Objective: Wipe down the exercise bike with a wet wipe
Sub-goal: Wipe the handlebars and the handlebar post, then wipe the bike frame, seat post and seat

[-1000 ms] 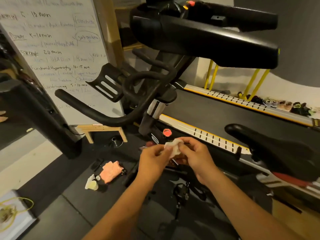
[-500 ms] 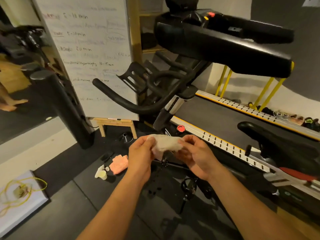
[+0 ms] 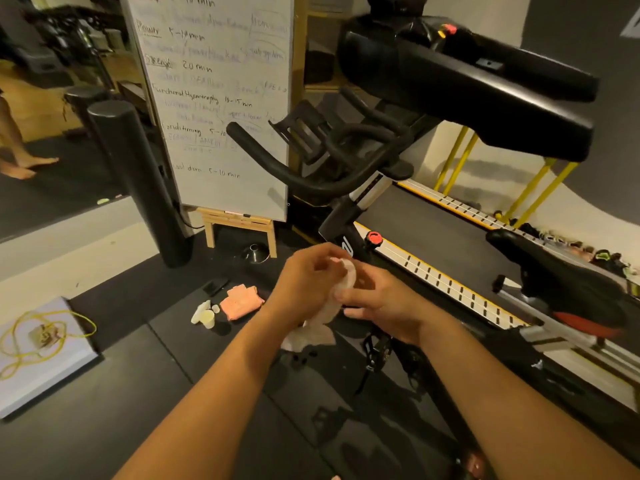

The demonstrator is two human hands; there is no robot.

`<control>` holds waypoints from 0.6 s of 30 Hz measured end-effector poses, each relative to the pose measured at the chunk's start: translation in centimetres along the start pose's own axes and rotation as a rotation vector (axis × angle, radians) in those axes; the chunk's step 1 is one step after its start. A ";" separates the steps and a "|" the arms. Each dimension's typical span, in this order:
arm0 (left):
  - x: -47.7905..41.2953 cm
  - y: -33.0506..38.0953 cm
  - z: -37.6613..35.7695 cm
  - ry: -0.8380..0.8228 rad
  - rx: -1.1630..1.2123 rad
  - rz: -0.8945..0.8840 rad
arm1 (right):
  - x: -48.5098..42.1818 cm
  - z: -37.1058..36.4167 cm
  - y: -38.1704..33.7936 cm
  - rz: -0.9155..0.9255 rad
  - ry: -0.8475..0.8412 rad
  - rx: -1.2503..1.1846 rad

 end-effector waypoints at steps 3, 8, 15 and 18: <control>0.2 0.8 0.5 -0.091 0.031 -0.056 | 0.3 -0.6 0.2 -0.010 0.002 -0.213; 1.3 -0.3 1.9 -0.074 0.431 0.264 | 1.1 0.4 0.7 -0.011 0.106 -0.032; 2.9 -1.8 -0.3 -0.150 0.512 0.362 | 0.9 2.5 1.0 0.001 0.270 -0.227; 2.3 -1.1 -2.1 0.160 0.459 0.332 | 1.1 4.3 1.9 0.017 0.262 -0.218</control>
Point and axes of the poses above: each hand's wrist, its own x-axis away from the middle knuckle, its own z-axis out of the back of the hand, y = z × x, the point moved 2 cm from there along -x, towards the middle knuckle, and after that the axes turned 10 degrees about y, right-handed, at the moved point
